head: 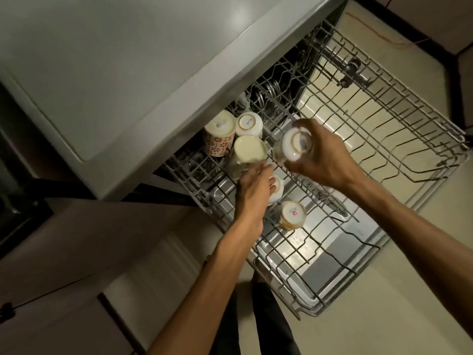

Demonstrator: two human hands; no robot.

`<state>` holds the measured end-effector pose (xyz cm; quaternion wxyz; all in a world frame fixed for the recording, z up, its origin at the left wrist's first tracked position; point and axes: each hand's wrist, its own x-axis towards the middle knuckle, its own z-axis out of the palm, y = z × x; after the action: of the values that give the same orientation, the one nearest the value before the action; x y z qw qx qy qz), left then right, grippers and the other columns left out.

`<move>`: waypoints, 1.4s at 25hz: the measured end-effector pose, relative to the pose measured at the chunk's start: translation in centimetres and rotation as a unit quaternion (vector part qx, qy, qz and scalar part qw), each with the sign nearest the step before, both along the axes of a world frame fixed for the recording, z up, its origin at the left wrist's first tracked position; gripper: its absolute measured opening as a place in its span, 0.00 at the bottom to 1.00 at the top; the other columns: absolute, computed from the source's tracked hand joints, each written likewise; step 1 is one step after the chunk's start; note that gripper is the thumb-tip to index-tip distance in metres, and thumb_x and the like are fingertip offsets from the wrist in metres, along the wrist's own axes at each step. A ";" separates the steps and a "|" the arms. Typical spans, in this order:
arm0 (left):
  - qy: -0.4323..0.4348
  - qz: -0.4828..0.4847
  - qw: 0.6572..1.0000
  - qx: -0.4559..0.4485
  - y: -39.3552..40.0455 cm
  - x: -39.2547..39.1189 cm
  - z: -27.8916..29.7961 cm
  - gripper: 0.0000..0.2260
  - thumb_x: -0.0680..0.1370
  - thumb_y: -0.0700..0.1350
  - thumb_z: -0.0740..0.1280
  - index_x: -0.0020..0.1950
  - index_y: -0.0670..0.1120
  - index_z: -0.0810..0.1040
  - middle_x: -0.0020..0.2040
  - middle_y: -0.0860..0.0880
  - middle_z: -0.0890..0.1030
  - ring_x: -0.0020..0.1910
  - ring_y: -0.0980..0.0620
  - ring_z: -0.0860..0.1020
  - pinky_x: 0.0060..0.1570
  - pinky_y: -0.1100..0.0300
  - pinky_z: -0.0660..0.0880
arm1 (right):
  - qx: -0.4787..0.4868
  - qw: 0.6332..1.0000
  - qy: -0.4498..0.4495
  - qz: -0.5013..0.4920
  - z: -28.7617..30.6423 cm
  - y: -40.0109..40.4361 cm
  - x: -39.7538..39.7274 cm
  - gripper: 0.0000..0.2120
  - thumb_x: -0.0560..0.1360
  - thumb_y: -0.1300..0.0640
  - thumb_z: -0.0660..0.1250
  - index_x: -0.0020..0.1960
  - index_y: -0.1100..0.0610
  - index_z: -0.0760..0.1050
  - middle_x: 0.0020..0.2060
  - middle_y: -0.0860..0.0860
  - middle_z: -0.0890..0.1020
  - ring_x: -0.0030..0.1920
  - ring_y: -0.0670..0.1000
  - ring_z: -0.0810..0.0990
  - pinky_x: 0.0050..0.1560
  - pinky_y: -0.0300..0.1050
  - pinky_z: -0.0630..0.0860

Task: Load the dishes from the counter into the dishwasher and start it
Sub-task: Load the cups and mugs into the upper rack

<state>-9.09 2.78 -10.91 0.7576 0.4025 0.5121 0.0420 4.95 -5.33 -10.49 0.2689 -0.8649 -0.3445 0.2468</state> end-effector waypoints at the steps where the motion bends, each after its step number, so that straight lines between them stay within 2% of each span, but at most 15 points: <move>1: 0.000 0.012 1.000 -0.001 0.3 -0.1 -0.4 0.11 0.80 0.45 0.65 0.62 0.50 0.76 0.61 0.47 0.79 0.56 0.51 0.80 0.52 0.58 0.78 | -0.008 1.000 0.003 0.005 -0.7 0.6 0.9 0.38 0.65 0.59 0.79 0.71 0.56 0.65 0.61 0.55 0.77 0.53 0.48 0.75 0.46 0.27 0.67; 4: -0.013 0.045 0.999 -0.023 0.8 -0.1 -1.4 0.15 0.80 0.44 0.65 0.67 0.49 0.73 0.63 0.45 0.78 0.56 0.51 0.80 0.50 0.61 0.78 | -0.029 0.999 0.011 0.035 -2.7 2.4 2.4 0.38 0.66 0.60 0.78 0.71 0.56 0.64 0.62 0.56 0.76 0.57 0.54 0.78 0.52 0.37 0.72; 6: -0.014 0.053 0.998 -0.026 1.0 0.2 -1.8 0.16 0.80 0.43 0.65 0.69 0.48 0.72 0.63 0.44 0.78 0.55 0.51 0.80 0.51 0.62 0.79 | -0.052 0.997 0.016 0.046 -3.8 3.4 2.9 0.39 0.66 0.60 0.78 0.72 0.56 0.63 0.62 0.56 0.76 0.57 0.56 0.78 0.51 0.40 0.74; 10: -0.012 0.066 0.997 -0.027 1.3 0.7 -2.3 0.15 0.80 0.43 0.66 0.67 0.49 0.73 0.63 0.44 0.79 0.54 0.51 0.81 0.53 0.60 0.78 | -0.073 0.994 0.010 0.075 -5.2 4.6 3.3 0.39 0.66 0.61 0.77 0.72 0.56 0.63 0.57 0.56 0.78 0.51 0.54 0.80 0.43 0.37 0.74; 13: -0.012 0.070 0.997 -0.030 1.5 0.7 -2.5 0.14 0.80 0.43 0.66 0.66 0.49 0.73 0.63 0.44 0.79 0.55 0.51 0.80 0.54 0.59 0.78 | -0.088 0.992 0.008 0.095 -5.7 5.0 3.7 0.39 0.66 0.61 0.76 0.72 0.54 0.62 0.54 0.54 0.77 0.47 0.54 0.80 0.38 0.40 0.76; 16: -0.014 0.071 0.997 -0.034 1.5 0.6 -2.5 0.14 0.80 0.43 0.65 0.66 0.49 0.74 0.62 0.44 0.79 0.54 0.51 0.81 0.55 0.58 0.78 | -0.125 0.985 -0.005 0.120 -6.1 5.7 4.1 0.38 0.66 0.60 0.77 0.71 0.53 0.63 0.51 0.52 0.75 0.47 0.55 0.78 0.39 0.42 0.76; 18: -0.015 0.070 0.997 -0.035 1.4 0.5 -2.6 0.14 0.80 0.42 0.65 0.66 0.48 0.73 0.62 0.44 0.79 0.55 0.50 0.81 0.56 0.57 0.78 | -0.149 0.980 0.016 0.130 -6.5 6.0 4.1 0.38 0.66 0.60 0.77 0.71 0.52 0.63 0.50 0.50 0.75 0.48 0.54 0.78 0.37 0.40 0.74; 22: -0.015 0.069 0.997 -0.040 1.5 0.4 -2.7 0.13 0.80 0.42 0.65 0.65 0.48 0.73 0.63 0.43 0.79 0.57 0.48 0.80 0.59 0.55 0.77 | -0.163 0.976 0.013 0.146 -7.2 6.6 4.0 0.38 0.66 0.60 0.76 0.71 0.51 0.63 0.55 0.51 0.76 0.50 0.53 0.78 0.36 0.36 0.71; 26: -0.016 0.075 0.996 -0.049 1.6 0.3 -2.7 0.14 0.80 0.42 0.65 0.66 0.47 0.73 0.63 0.43 0.78 0.57 0.48 0.80 0.59 0.55 0.77 | -0.166 0.972 -0.013 0.165 -7.7 6.4 3.0 0.41 0.67 0.62 0.76 0.74 0.53 0.60 0.63 0.52 0.71 0.58 0.55 0.75 0.47 0.41 0.73; 31: -0.023 0.069 0.996 -0.055 1.6 0.3 -2.6 0.16 0.81 0.43 0.63 0.69 0.45 0.71 0.64 0.42 0.77 0.59 0.47 0.79 0.60 0.56 0.76 | -0.168 0.971 -0.037 0.168 -8.7 6.0 2.7 0.45 0.66 0.60 0.77 0.76 0.52 0.58 0.65 0.54 0.69 0.62 0.56 0.72 0.56 0.50 0.77; 35: -0.027 0.059 0.997 -0.040 1.5 -0.3 -2.5 0.15 0.81 0.43 0.64 0.68 0.46 0.72 0.62 0.44 0.79 0.58 0.48 0.80 0.61 0.55 0.76 | -0.191 0.963 -0.079 0.175 -7.8 5.5 2.5 0.49 0.67 0.54 0.78 0.79 0.56 0.51 0.73 0.57 0.63 0.71 0.59 0.64 0.68 0.56 0.68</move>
<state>-9.44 4.32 -13.37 0.7831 0.3395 0.5153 0.0769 7.42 0.13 -18.25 0.0236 -0.8430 -0.4574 0.2819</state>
